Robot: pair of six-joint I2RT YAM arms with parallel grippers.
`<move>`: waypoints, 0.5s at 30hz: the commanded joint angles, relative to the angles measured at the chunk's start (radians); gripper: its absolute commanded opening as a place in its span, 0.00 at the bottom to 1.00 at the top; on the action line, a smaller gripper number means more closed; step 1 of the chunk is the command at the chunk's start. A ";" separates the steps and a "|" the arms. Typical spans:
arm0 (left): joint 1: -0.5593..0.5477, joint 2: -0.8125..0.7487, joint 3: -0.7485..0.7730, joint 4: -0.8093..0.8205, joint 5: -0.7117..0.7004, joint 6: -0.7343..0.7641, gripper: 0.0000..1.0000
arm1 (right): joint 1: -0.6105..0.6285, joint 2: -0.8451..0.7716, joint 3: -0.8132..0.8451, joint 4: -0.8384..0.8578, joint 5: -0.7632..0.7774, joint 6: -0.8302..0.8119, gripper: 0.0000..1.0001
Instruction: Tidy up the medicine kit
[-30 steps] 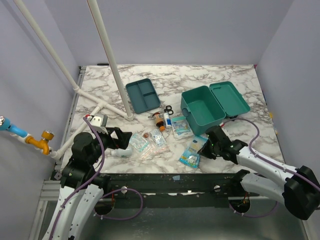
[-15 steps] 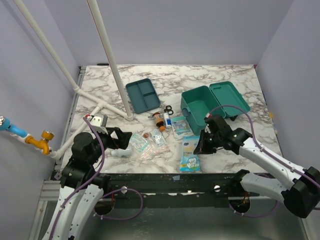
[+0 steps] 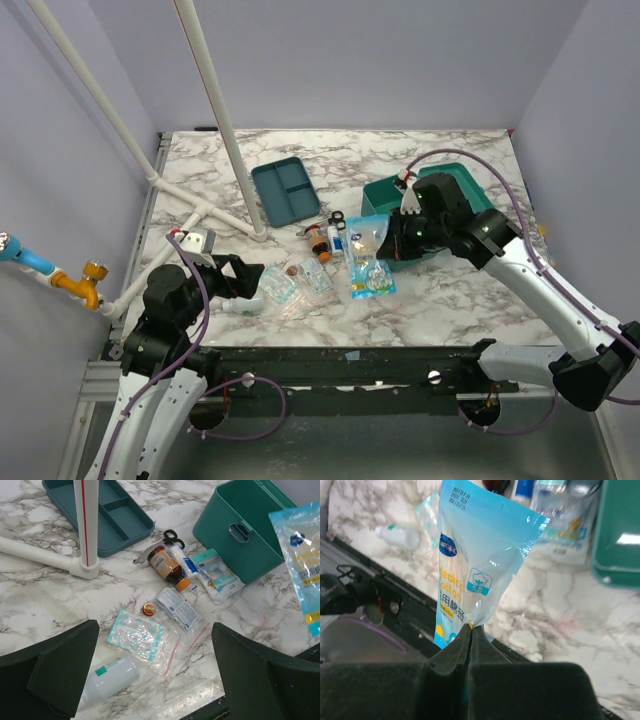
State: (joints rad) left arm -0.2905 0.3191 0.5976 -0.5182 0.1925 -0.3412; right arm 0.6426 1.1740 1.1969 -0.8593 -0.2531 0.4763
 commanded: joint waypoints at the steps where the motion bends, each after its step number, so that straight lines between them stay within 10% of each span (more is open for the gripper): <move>1: -0.007 0.006 -0.006 0.008 -0.013 0.005 0.99 | 0.006 0.065 0.150 -0.087 0.218 -0.116 0.01; 15: -0.007 0.004 -0.006 0.009 -0.008 0.005 0.99 | 0.000 0.241 0.402 -0.105 0.634 -0.357 0.01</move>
State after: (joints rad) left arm -0.2905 0.3222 0.5976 -0.5182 0.1928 -0.3412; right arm 0.6426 1.3979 1.5547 -0.9455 0.2241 0.2302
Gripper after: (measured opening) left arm 0.986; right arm 0.009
